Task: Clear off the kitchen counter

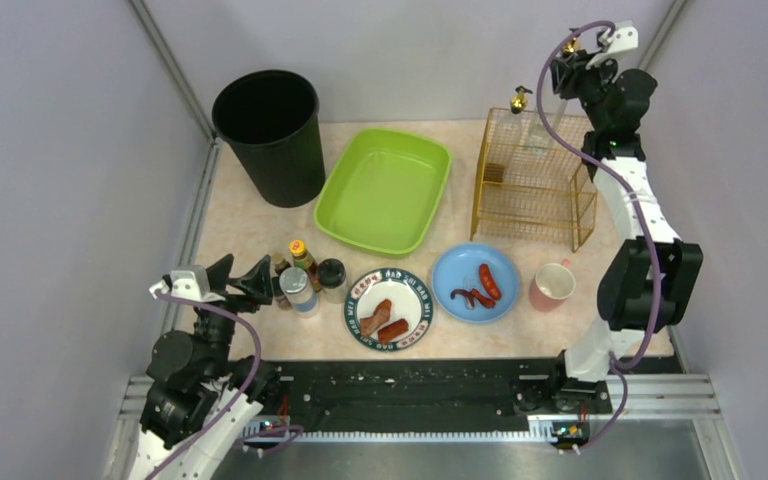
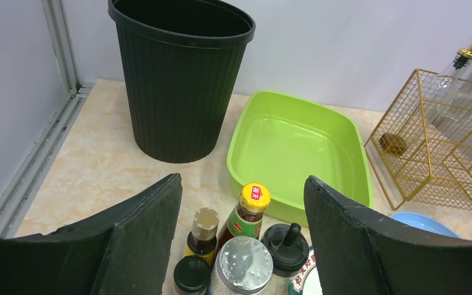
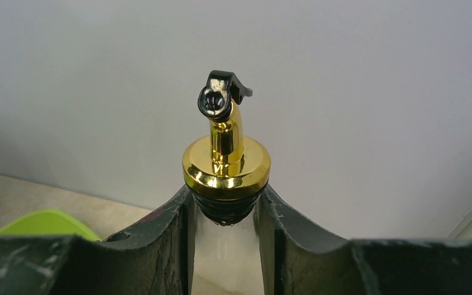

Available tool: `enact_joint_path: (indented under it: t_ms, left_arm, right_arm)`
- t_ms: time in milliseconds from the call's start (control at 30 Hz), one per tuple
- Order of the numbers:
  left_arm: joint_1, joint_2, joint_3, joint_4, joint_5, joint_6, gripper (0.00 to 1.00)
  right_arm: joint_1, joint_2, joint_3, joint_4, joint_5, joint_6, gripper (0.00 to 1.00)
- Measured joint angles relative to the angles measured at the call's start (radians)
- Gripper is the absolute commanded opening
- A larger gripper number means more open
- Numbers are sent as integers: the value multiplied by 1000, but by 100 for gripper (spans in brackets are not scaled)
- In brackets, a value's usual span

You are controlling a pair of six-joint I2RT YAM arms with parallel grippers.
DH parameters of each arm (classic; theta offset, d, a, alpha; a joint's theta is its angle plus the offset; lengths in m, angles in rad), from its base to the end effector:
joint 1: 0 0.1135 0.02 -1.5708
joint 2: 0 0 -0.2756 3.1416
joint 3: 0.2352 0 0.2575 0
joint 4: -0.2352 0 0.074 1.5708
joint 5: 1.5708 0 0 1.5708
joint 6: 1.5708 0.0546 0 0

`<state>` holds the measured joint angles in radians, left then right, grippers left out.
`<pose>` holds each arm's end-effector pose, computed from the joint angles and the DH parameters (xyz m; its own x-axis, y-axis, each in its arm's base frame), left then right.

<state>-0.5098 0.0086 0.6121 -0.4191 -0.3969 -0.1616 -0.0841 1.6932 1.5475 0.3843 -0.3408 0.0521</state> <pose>0.0441 -0.0005 0.3302 0.1389 -0.2477 -0.9588 0.1426 0.9631 -0.2281 0.4320 -0.0181 0.4397 0.2225 0.0305 -0.9745 -0.2564 0.9662 -0.0283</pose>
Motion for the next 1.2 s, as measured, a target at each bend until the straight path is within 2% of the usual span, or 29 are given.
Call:
enact_joint_path:
  t_ms: [367,767,1200]
  left_arm:
    - [0,0,0,0,0,0,77]
    - [0,0,-1,0,11,0,77]
    - [0,0,-1,0,14,0,77]
  right_arm:
    - [-34,23,-117,104,-109,68,0]
    - [-36,23,-239,151,-123,67,0]
    - [-37,23,-316,155,-113,-4,0]
